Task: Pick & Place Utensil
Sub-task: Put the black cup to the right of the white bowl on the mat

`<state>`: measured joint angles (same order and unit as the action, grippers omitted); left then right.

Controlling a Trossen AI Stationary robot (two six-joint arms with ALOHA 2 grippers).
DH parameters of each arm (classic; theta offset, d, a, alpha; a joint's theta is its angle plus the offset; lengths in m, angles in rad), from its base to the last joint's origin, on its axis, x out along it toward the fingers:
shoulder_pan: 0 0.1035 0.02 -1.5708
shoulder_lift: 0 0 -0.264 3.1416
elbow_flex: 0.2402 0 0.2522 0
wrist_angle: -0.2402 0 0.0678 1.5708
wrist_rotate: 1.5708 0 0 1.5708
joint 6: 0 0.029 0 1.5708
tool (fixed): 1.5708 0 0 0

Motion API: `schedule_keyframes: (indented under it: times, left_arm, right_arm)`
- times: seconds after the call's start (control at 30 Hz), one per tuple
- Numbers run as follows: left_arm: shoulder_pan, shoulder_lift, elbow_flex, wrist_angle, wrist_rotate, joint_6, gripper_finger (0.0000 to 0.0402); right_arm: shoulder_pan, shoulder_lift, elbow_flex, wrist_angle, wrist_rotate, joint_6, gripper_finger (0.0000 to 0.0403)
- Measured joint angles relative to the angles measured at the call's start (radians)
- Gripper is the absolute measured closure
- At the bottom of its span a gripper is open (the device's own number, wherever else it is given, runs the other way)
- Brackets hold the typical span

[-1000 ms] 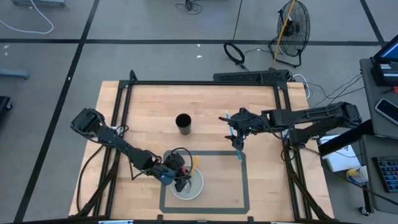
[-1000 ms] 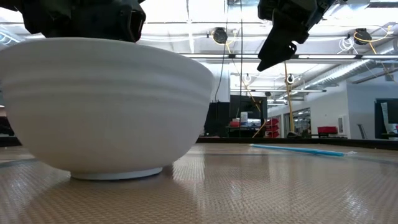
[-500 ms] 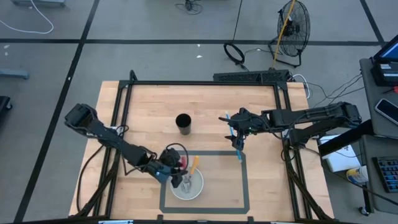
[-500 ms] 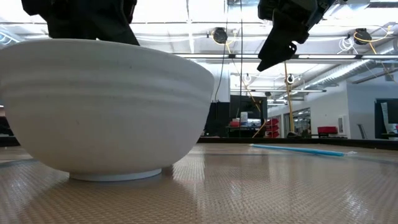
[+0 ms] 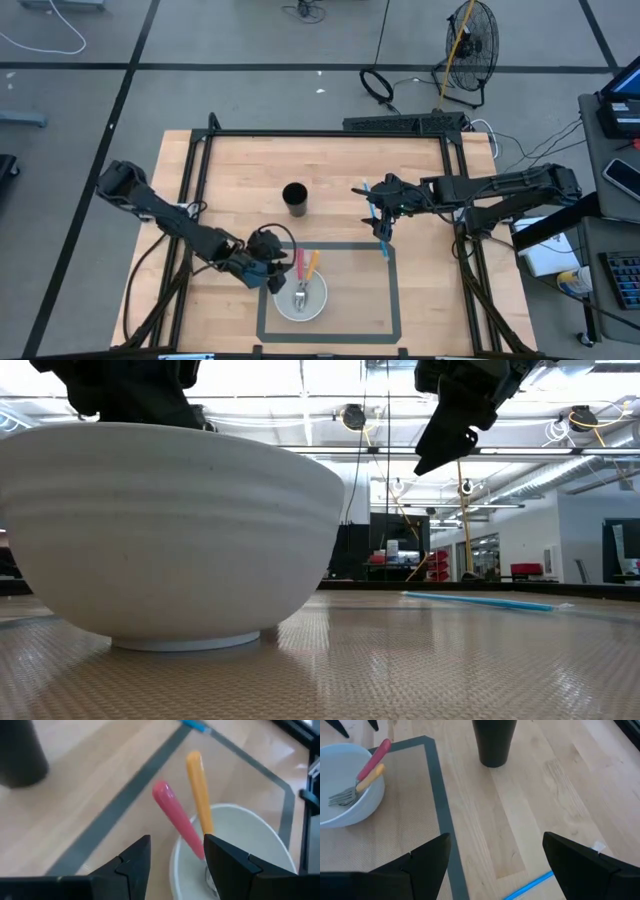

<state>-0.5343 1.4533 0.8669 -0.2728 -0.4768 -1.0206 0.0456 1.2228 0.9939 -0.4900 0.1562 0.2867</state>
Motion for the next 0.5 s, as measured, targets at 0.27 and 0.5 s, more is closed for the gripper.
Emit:
schedule_keyframes:
  times: [0.27, 0.5]
  left_arm:
    - [0.000, -0.127, 0.000, -0.109, -0.148, 0.048, 0.0213]
    - [0.008, -0.255, 0.000, -0.332, -0.267, 0.022, 0.0213]
  right_arm:
    - [0.000, 0.000, 0.000, 0.016, 0.000, -0.007, 0.0090]
    - [0.000, 0.000, 0.000, 0.083, 0.000, 0.018, 0.0090]
